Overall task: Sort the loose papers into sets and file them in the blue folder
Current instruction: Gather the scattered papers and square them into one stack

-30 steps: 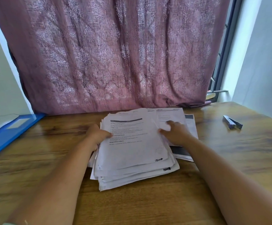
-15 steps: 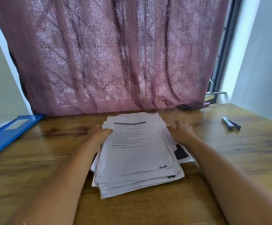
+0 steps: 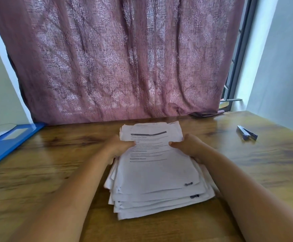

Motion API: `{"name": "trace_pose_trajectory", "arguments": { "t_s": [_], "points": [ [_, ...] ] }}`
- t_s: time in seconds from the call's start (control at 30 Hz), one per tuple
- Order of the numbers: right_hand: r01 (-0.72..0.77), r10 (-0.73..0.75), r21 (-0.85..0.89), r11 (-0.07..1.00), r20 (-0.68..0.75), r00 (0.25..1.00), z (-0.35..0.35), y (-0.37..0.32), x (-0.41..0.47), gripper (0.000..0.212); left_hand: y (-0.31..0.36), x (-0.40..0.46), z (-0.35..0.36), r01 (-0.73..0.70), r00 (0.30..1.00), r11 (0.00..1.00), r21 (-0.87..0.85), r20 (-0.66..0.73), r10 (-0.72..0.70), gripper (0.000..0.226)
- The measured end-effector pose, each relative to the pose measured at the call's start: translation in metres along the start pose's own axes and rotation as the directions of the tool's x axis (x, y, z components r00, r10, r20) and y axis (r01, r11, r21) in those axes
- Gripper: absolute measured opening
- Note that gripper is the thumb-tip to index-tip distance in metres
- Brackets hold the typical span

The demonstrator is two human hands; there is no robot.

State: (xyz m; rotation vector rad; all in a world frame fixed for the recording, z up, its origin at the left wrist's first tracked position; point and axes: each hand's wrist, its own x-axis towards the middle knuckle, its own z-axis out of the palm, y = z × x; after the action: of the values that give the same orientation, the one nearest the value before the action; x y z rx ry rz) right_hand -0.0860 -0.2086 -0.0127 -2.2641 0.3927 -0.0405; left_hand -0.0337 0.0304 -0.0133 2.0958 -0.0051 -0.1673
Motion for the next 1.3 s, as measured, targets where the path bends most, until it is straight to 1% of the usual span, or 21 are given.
{"name": "trace_pose_trajectory", "arguments": {
  "t_s": [0.07,0.13,0.2,0.23,0.27,0.3,0.33,0.4,0.47,0.53,0.6,0.67,0.77,0.8,0.9,0.93,1.0,1.07,1.13,1.23,1.3],
  "points": [
    [-0.049,0.034,0.202,0.978,0.081,0.996,0.004,-0.001,-0.001,0.042,-0.004,0.002,-0.001,-0.047,0.999,0.998,-0.046,0.003,0.047,0.027],
    [-0.091,0.049,0.313,0.945,0.140,0.989,0.002,0.002,0.001,0.042,-0.009,0.004,-0.004,-0.014,0.999,0.996,-0.092,-0.044,0.010,0.037],
    [-0.114,0.066,0.367,0.923,0.142,0.988,0.000,0.002,0.002,0.043,-0.011,0.005,-0.005,0.014,0.995,1.000,-0.005,-0.094,-0.015,0.050],
    [-0.101,0.067,0.310,0.945,0.118,0.991,0.001,0.000,0.001,0.044,-0.013,0.004,-0.005,0.023,0.993,0.987,0.162,-0.119,-0.004,0.053],
    [-0.068,0.053,0.175,0.982,0.085,0.995,0.003,-0.001,0.000,0.047,-0.013,0.001,-0.004,0.008,0.991,0.942,0.335,-0.128,0.037,0.056],
    [-0.027,0.028,-0.030,0.999,0.056,0.998,0.006,-0.004,-0.004,0.050,-0.011,-0.006,-0.003,-0.020,0.991,0.910,0.415,-0.115,0.074,0.055],
    [0.010,-0.007,-0.203,0.979,0.016,1.000,0.012,-0.008,-0.008,0.054,-0.011,-0.005,-0.003,-0.058,0.993,0.906,0.419,-0.072,0.097,0.050],
    [0.041,-0.044,-0.251,0.967,-0.008,0.999,0.017,-0.013,-0.014,0.059,-0.009,-0.003,-0.005,-0.084,0.996,0.954,0.286,0.001,0.087,0.038],
    [0.046,-0.046,-0.037,0.998,0.008,0.999,0.017,-0.011,-0.009,0.058,-0.007,-0.003,-0.009,-0.054,0.998,0.989,0.135,0.038,0.050,0.031],
    [-0.011,0.006,0.180,0.984,0.028,1.000,0.015,-0.008,-0.004,0.053,-0.007,-0.004,-0.013,0.003,0.995,0.997,0.076,0.096,-0.011,0.034],
    [-0.107,0.090,0.307,0.946,0.069,0.994,0.011,-0.005,-0.002,0.046,-0.007,-0.005,-0.013,0.082,0.985,0.996,-0.024,0.153,-0.077,0.040],
    [-0.169,0.130,0.390,0.905,0.124,0.984,0.007,-0.005,-0.006,0.039,-0.004,-0.005,-0.009,0.098,0.989,0.993,-0.060,0.113,-0.091,0.048],
    [-0.193,0.106,0.518,0.834,0.192,0.976,0.004,-0.005,-0.012,0.037,-0.004,-0.007,-0.001,0.026,0.997,0.952,0.304,-0.075,-0.003,0.080],
    [-0.194,0.090,0.564,0.803,0.207,0.974,0.004,-0.005,-0.014,0.035,-0.006,-0.009,0.002,0.000,0.997,0.954,0.300,-0.075,0.023,0.079],
    [-0.207,0.047,0.683,0.701,0.245,0.968,0.002,-0.005,-0.019,0.033,-0.011,-0.014,-0.003,0.004,0.998,0.983,0.183,-0.069,0.009,0.049],
    [-0.226,0.016,0.716,0.661,0.287,0.958,0.001,-0.004,-0.020,0.033,-0.012,-0.018,-0.007,0.054,0.997,0.989,0.136,-0.067,-0.046,0.051],
    [-0.253,-0.077,0.738,0.625,0.381,0.921,-0.001,0.002,-0.021,0.037,-0.011,-0.021,-0.015,0.137,0.991,0.987,-0.085,0.006,-0.137,0.051],
    [-0.260,-0.060,0.670,0.696,0.415,0.908,0.001,0.009,-0.021,0.042,-0.006,-0.032,-0.022,0.182,0.981,0.957,-0.227,0.115,-0.159,0.042],
    [-0.218,0.029,0.547,0.808,0.332,0.943,0.005,0.013,-0.021,0.043,-0.009,-0.039,-0.020,0.173,0.977,0.966,-0.191,0.161,-0.143,0.035],
    [-0.146,0.079,0.483,0.863,0.157,0.984,0.007,0.012,-0.023,0.034,-0.005,-0.048,-0.014,-0.024,0.994,0.999,-0.035,0.102,0.027,0.031],
    [-0.045,0.027,0.449,0.893,0.045,0.999,0.000,0.000,-0.027,0.035,0.007,-0.052,-0.018,-0.171,0.985,0.982,-0.076,0.010,0.172,0.032]
  ]
}}
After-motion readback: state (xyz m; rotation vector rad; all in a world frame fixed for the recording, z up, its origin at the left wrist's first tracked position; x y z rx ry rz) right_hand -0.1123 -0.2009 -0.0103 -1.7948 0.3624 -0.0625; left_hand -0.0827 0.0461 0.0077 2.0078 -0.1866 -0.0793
